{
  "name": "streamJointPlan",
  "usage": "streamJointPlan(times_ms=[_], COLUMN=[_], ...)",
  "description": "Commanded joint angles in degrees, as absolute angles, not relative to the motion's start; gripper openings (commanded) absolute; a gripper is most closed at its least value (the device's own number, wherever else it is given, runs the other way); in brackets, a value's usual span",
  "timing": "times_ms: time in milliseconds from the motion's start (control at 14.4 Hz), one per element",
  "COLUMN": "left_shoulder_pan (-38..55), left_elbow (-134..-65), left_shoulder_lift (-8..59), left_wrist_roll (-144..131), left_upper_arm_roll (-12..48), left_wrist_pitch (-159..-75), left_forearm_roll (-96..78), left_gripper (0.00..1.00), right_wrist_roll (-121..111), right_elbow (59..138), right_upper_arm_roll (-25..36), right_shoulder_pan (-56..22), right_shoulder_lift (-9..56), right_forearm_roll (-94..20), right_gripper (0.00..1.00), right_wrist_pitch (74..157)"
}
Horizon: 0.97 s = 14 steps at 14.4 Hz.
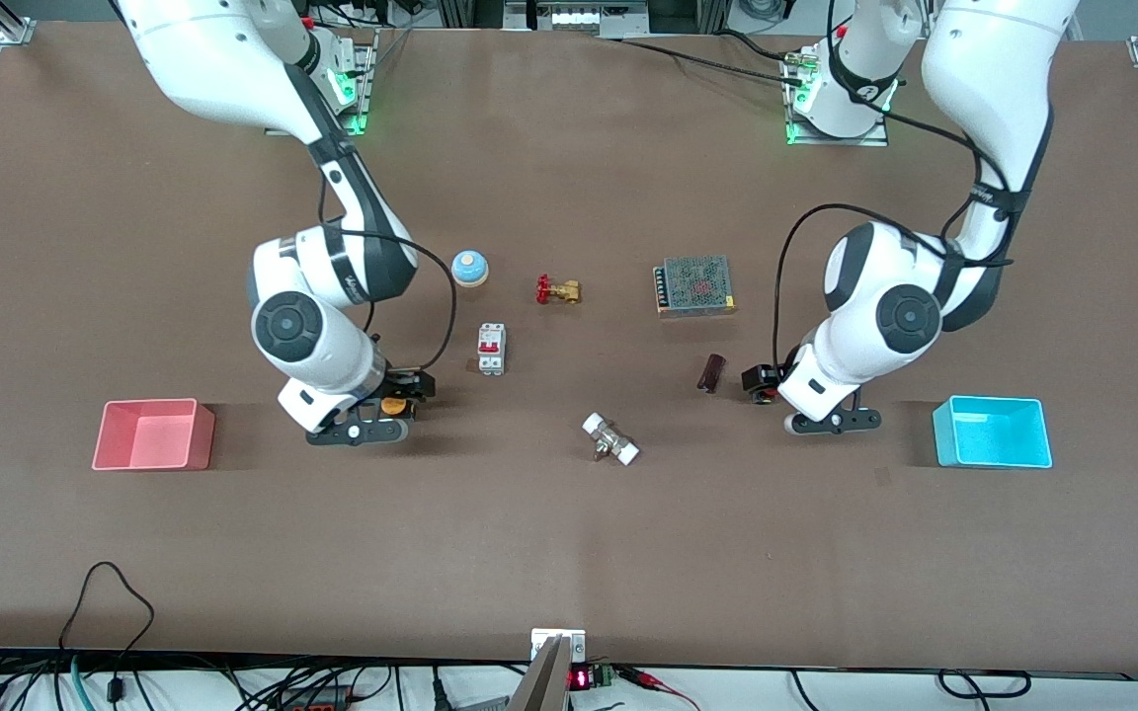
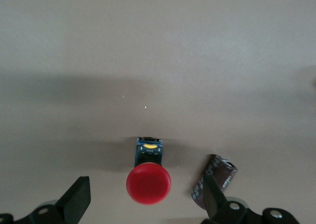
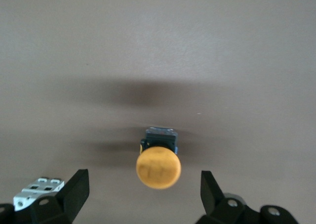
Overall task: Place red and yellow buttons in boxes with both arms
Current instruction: 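Close the right gripper on the yellow button while the left gripper grasps the red, then carry the red button with the left gripper over the cyan box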
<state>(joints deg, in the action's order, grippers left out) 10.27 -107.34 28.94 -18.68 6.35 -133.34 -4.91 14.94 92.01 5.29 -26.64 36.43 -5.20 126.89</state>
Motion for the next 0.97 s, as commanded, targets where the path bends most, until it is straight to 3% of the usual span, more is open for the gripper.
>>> streamJointPlan(times_ms=[0, 139, 556, 903], left_shoulder_pan=[11.25, 11.25, 11.25, 11.08], left_elbow=[-108.81, -108.81, -108.54, -108.11], left_shoulder_lift=[29.18, 29.18, 29.18, 29.09], left_wrist_roll=[-19.07, -19.07, -20.12, -20.48], left_upper_arm_roll=[5.8, 5.8, 5.8, 5.71], left_wrist_pitch=[-134.74, -134.74, -134.74, -134.65], left_forearm_roll=[-5.01, -4.92, -5.01, -5.01], left_gripper=[1.0, 0.97, 0.52, 0.3], right_wrist_roll=[14.94, 14.33, 15.21, 15.29], right_elbow=[90.35, 90.35, 90.35, 90.35], right_upper_arm_roll=[5.71, 5.8, 5.89, 5.89], right_shoulder_pan=[-26.98, -26.55, -26.37, -26.28], right_shoulder_lift=[37.88, 37.97, 40.69, 41.57], right_forearm_roll=[-5.8, -5.45, -6.06, -6.15], right_gripper=[1.0, 1.0, 1.0, 0.99], right_wrist_pitch=[126.91, 126.91, 126.91, 126.91])
